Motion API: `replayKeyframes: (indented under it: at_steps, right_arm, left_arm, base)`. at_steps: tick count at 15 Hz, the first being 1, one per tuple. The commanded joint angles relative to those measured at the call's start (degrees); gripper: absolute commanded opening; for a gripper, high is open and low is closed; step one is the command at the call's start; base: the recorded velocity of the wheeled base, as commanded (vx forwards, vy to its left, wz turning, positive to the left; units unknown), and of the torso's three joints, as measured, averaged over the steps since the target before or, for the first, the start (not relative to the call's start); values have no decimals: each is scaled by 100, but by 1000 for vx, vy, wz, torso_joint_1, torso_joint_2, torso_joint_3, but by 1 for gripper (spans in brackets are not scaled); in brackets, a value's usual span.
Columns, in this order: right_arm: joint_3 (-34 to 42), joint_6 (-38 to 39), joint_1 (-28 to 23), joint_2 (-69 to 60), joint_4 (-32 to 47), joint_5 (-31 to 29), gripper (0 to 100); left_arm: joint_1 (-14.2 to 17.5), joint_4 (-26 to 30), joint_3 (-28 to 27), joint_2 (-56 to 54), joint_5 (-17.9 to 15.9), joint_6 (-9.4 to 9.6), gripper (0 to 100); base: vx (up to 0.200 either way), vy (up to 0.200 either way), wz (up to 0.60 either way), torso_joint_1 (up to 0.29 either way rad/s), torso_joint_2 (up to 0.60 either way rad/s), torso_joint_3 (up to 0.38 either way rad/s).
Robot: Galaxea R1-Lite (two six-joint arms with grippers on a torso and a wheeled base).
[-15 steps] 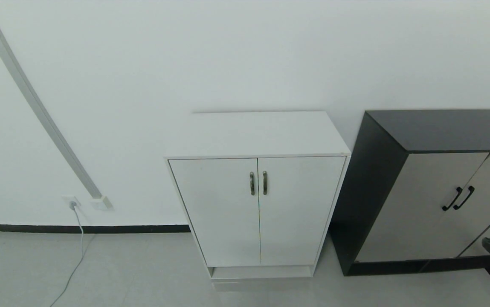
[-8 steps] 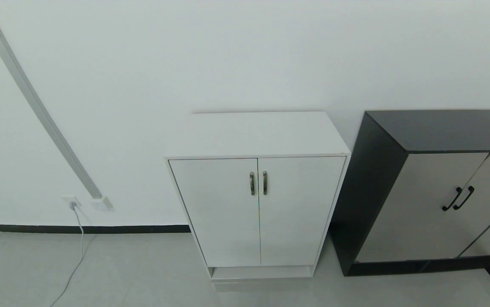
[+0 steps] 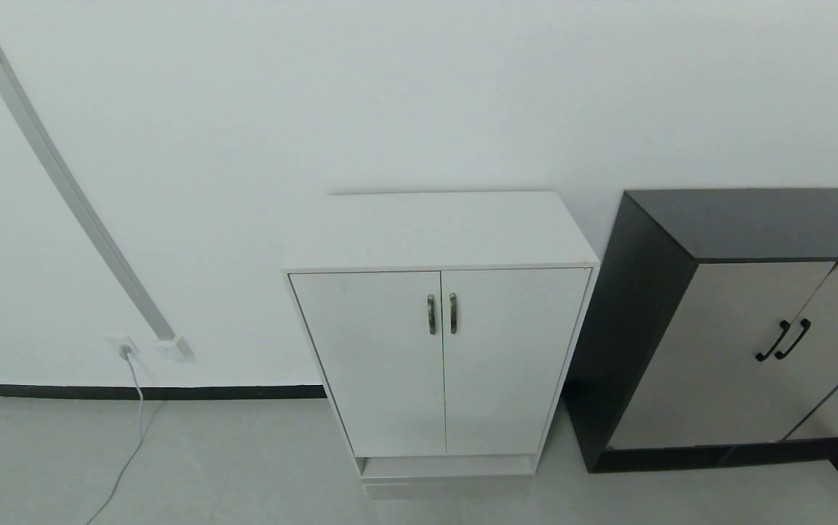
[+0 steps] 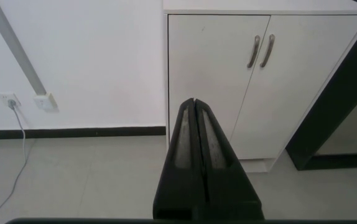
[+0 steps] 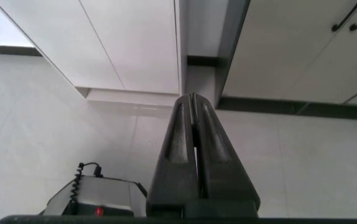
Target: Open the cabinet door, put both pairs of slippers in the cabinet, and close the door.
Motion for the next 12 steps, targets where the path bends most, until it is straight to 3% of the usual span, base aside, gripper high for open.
replayKeyframes:
  at_steps: [1,6,12]
  right_arm:
    - [29,-11,56,-301,80,1,0]
    - [29,-37,188,-942,686,1,0]
    - [29,-11,92,-1707,677,-51,0]
  left_arm:
    - [2,0,0,-1,1,-4,0]
    - [2,0,0,-1,1,5,0]
    - [2,0,0,-1,1,-4,0]
  base:
    - [0,0,0,0,0,0]
    - [0,0,0,0,0,0]
    - [0,0,0,0,0,0]
